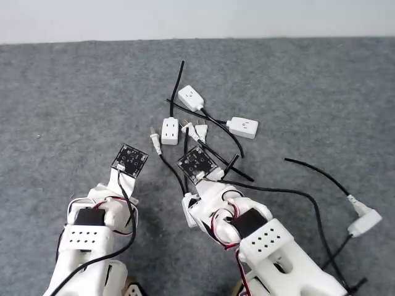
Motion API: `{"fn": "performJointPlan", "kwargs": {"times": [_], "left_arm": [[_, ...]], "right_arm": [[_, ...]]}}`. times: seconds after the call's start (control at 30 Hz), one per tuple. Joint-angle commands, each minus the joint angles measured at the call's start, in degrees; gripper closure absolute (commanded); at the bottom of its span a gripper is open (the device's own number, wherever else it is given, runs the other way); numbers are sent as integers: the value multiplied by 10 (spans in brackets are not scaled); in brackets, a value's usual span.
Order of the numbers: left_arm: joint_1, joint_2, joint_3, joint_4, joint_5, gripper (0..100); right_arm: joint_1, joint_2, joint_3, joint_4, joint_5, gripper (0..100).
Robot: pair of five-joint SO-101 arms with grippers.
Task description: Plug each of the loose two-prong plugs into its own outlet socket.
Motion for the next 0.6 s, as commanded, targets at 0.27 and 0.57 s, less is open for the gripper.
{"fn": "performJointPlan", "kwargs": {"times": [0.27,0.57], "left_arm": [[-2,-7,-1,-8,-5,984],[-2,-8,-1,-7,-5,984]], "right_arm": [[3,31,9,15,42,991],[-22,134,-38,24,62,991]]}}
